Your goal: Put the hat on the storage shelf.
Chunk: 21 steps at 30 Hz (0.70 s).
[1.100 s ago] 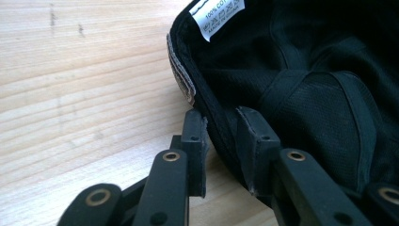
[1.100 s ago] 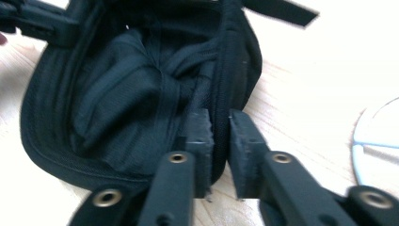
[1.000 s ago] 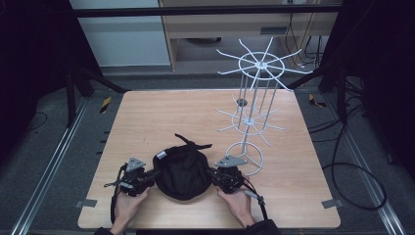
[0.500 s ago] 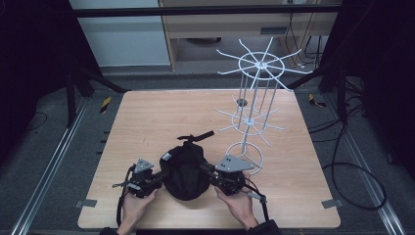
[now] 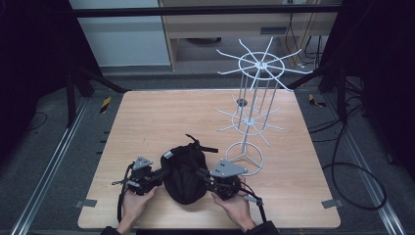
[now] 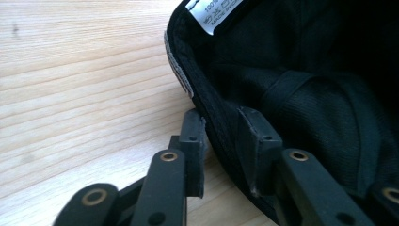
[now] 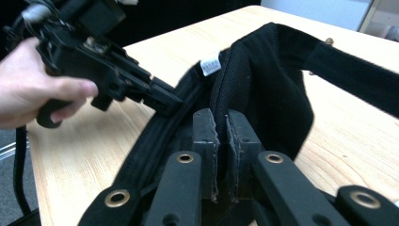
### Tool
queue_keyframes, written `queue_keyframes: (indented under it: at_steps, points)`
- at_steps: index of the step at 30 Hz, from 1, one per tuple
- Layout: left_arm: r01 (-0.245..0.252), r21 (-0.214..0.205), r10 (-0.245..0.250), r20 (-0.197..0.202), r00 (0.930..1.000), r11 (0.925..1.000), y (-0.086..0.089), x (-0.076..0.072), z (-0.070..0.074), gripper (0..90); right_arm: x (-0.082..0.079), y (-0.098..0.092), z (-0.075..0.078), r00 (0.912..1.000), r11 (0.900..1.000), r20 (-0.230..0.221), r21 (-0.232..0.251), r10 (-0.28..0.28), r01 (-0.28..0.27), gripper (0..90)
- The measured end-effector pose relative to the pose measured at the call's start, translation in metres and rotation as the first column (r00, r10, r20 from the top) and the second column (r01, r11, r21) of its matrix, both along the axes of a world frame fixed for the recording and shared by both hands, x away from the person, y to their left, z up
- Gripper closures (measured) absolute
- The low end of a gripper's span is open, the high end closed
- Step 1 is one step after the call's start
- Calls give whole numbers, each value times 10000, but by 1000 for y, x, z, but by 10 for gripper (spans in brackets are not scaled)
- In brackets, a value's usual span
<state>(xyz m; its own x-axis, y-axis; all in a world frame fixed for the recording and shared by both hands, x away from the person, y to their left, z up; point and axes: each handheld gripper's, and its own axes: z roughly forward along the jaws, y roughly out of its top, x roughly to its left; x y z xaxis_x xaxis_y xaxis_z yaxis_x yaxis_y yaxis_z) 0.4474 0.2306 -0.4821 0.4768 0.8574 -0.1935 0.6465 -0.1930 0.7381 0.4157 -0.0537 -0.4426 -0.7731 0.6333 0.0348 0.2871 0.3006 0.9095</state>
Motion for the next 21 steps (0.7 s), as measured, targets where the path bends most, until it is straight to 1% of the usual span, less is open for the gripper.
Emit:
queue_keyframes:
  at_steps: [2, 4, 6, 8, 11, 13, 14, 17, 20, 21]
  points:
    - [-135, -227, 133, -85, 9999, 9997, 7, 0, 5, 677, 0, 0, -1, 10000, 10000, 0, -42, -89, 89, 840]
    - [-201, -326, 201, 17, 9998, 9993, 12, -1, 10, 646, 0, -1, -2, 9999, 9998, 3, -113, -173, 173, 840]
    - [-190, -621, 210, 306, 9993, 9979, 16, -6, 20, 617, 0, -1, -2, 9997, 9996, 31, -139, -239, 240, 839]
    - [-192, -771, 235, 551, 9982, 9968, 17, -10, 28, 594, 0, -2, -3, 9994, 9993, 89, -144, -332, 333, 839]
    - [-100, -1242, 209, 863, 9961, 9922, 18, -15, 42, 561, -1, -2, -4, 9993, 9992, 122, -165, -350, 352, 838]
    - [72, -1564, 84, 987, 9951, 9877, 15, -17, 51, 533, -1, -2, -4, 9993, 9992, 108, -183, -360, 362, 836]
    - [173, -1662, 7, 1075, 9942, 9859, 12, -17, 56, 519, -1, -2, -5, 9994, 9992, 100, -198, -342, 344, 835]
    - [422, -1638, -217, 1247, 9920, 9856, 2, -18, 64, 474, -1, -1, -5, 9995, 9993, 85, -224, -297, 299, 831]
    - [618, -1370, -418, 1440, 9887, 9886, -11, -18, 69, 431, -2, -1, -6, 9996, 9994, 70, -246, -261, 263, 828]
    - [649, -1337, -450, 1467, 9882, 9889, -13, -17, 70, 420, -2, -1, -6, 9997, 9994, 73, -255, -242, 244, 828]
